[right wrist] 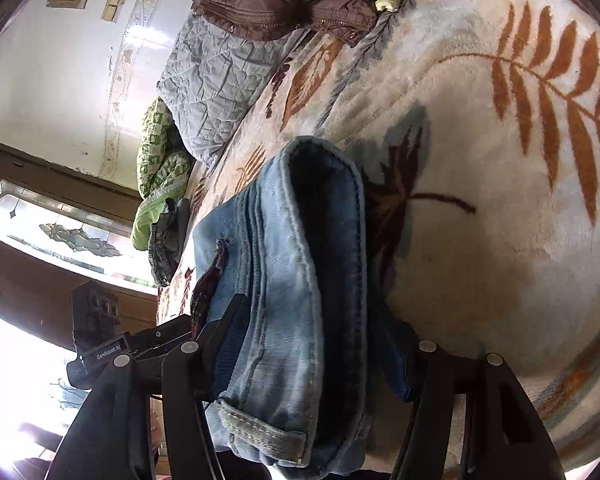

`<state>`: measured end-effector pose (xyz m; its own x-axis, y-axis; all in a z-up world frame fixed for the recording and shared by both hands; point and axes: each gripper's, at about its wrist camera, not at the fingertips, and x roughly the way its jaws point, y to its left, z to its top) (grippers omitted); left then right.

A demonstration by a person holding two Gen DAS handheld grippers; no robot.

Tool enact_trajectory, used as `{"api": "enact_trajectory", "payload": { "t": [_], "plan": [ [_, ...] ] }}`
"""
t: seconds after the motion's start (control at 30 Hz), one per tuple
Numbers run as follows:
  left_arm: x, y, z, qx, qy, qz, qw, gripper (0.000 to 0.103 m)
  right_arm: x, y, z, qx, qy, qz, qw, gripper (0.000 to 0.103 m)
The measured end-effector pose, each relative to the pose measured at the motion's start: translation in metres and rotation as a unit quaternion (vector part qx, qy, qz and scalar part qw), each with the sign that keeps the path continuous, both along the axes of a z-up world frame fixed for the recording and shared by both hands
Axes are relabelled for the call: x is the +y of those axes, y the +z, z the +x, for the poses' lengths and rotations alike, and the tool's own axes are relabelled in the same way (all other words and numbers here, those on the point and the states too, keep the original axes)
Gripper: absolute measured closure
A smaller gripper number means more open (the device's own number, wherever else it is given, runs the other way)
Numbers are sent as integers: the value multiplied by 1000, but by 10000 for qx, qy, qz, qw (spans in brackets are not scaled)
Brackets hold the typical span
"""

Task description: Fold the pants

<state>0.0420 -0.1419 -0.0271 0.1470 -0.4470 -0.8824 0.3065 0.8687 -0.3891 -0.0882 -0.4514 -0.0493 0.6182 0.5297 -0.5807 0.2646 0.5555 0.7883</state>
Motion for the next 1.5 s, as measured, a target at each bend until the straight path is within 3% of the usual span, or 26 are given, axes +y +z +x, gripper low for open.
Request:
{"api": "enact_trajectory", "payload": {
  "t": [0.27, 0.47, 0.53, 0.6, 0.67, 0.73, 0.8, 0.83, 0.87, 0.9, 0.93, 1.0, 1.1, 1.3, 1.4, 1.5],
  "plan": [
    [10, 10, -7, -446, 103, 203, 9987, 34, 16, 10, 12, 126, 229, -483, 9985, 37],
    [12, 2, -4, -399, 136, 245, 9988, 33, 17, 2, 14, 170, 232, -536, 9981, 36],
    [6, -8, 0, -175, -4, 113, 9998, 16, 17, -2, 13, 92, 152, -484, 9987, 34],
    [-7, -29, 6, 589, -342, -240, 9974, 9, 21, -3, 13, 45, 93, -566, 9983, 33],
    [-15, -28, 6, 646, -501, -461, 9956, 0, 27, 1, 14, 139, 30, -741, 9971, 33],
    [-22, -24, 4, 1113, -880, -1027, 9845, 9, 35, 9, 15, 255, 55, -1022, 9944, 43],
    [-17, -8, 0, 919, -930, -1102, 9853, 33, 46, 24, 13, 264, 129, -1390, 9899, 64],
    [-12, -2, -2, 854, -955, -1141, 9852, 40, 51, 32, 12, 269, 183, -1571, 9870, 69],
    [-4, 3, -2, 826, -929, -1210, 9848, 54, 55, 41, 10, 232, 228, -1660, 9856, 75],
    [4, 8, -1, 878, -909, -1355, 9827, 63, 58, 49, 8, 181, 233, -1698, 9850, 76],
    [13, 11, -1, 942, -839, -1483, 9809, 66, 61, 58, 7, 140, 232, -1726, 9846, 77],
    [31, 20, 1, 862, -692, -1581, 9812, 66, 71, 74, 9, 31, 320, -1758, 9839, 77],
    [58, 45, 9, 358, -488, -1488, 9870, 66, 94, 91, 23, -158, 494, -1664, 9847, 77],
    [110, 95, 58, -570, 90, -1240, 9906, 66, 147, 122, 91, -765, 744, -1326, 9854, 77],
    [121, 94, 86, -829, 322, -765, 9931, 60, 172, 126, 130, -940, 810, -1267, 9842, 77],
    [123, 64, 111, -826, 458, -235, 9953, 52, 198, 105, 163, -852, 900, -1527, 9805, 72]
  ]
}}
